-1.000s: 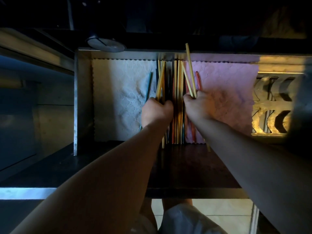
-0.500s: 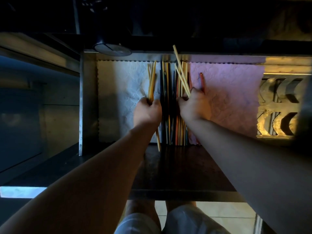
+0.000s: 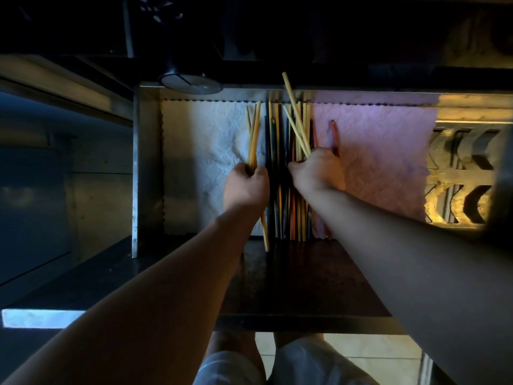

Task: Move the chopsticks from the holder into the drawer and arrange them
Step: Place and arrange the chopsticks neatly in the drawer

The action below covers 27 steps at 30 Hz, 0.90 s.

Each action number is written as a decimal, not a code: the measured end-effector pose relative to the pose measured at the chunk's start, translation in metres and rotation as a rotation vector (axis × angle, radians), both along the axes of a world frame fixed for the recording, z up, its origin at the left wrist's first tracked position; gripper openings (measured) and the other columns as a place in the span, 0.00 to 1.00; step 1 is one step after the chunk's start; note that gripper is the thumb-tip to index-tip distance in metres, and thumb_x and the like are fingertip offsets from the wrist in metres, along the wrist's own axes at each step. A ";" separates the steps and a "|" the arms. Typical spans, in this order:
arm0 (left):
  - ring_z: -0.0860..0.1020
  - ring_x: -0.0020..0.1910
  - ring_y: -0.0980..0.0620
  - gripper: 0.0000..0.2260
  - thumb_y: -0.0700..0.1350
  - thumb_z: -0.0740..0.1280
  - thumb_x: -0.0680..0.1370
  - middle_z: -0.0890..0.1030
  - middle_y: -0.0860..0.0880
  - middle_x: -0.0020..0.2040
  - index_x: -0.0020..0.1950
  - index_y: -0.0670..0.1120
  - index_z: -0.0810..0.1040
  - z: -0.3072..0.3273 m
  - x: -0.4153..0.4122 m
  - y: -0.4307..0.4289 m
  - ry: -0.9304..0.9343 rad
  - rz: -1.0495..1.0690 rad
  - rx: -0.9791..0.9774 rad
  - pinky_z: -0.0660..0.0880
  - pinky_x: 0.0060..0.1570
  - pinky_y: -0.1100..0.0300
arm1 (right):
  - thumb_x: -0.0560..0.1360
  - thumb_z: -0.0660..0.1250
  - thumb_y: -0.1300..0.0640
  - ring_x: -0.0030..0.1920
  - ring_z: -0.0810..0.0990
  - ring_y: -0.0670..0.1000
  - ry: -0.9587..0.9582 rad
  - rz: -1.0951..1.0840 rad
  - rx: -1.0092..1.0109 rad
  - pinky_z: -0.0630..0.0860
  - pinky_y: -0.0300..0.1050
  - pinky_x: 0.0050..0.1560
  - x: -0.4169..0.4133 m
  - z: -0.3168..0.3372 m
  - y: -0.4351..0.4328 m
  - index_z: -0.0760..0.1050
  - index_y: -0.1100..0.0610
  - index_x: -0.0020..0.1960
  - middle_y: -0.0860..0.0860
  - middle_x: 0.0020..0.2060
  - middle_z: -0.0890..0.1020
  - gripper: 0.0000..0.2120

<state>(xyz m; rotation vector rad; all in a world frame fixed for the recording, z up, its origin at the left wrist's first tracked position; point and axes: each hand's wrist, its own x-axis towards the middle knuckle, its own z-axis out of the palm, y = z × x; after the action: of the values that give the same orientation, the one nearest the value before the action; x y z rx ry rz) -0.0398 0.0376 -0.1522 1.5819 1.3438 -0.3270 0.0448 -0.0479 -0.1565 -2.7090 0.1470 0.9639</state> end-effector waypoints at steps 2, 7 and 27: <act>0.72 0.31 0.49 0.08 0.46 0.62 0.76 0.73 0.50 0.32 0.37 0.47 0.71 0.001 0.000 0.000 -0.007 0.008 -0.009 0.66 0.32 0.59 | 0.72 0.69 0.46 0.49 0.84 0.56 0.004 -0.004 0.012 0.72 0.40 0.41 0.001 0.000 0.000 0.79 0.59 0.53 0.54 0.48 0.83 0.18; 0.72 0.30 0.49 0.07 0.44 0.61 0.76 0.73 0.49 0.31 0.37 0.47 0.71 0.004 -0.001 0.001 -0.033 0.040 -0.040 0.67 0.32 0.59 | 0.75 0.63 0.48 0.49 0.82 0.59 -0.024 -0.064 0.103 0.80 0.52 0.50 0.005 0.004 -0.004 0.73 0.57 0.63 0.56 0.48 0.82 0.21; 0.77 0.31 0.48 0.05 0.42 0.68 0.74 0.78 0.50 0.31 0.39 0.49 0.80 -0.013 0.012 -0.015 0.014 0.043 0.011 0.72 0.29 0.62 | 0.75 0.67 0.54 0.39 0.76 0.52 -0.056 -0.253 0.352 0.66 0.38 0.35 0.014 -0.006 -0.044 0.77 0.57 0.47 0.53 0.38 0.77 0.06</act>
<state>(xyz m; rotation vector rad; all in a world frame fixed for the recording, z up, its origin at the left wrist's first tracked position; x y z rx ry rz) -0.0276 0.0229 -0.1649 1.5604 1.3904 -0.3052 0.0593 -0.0914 -0.1625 -2.3252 0.2730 0.7581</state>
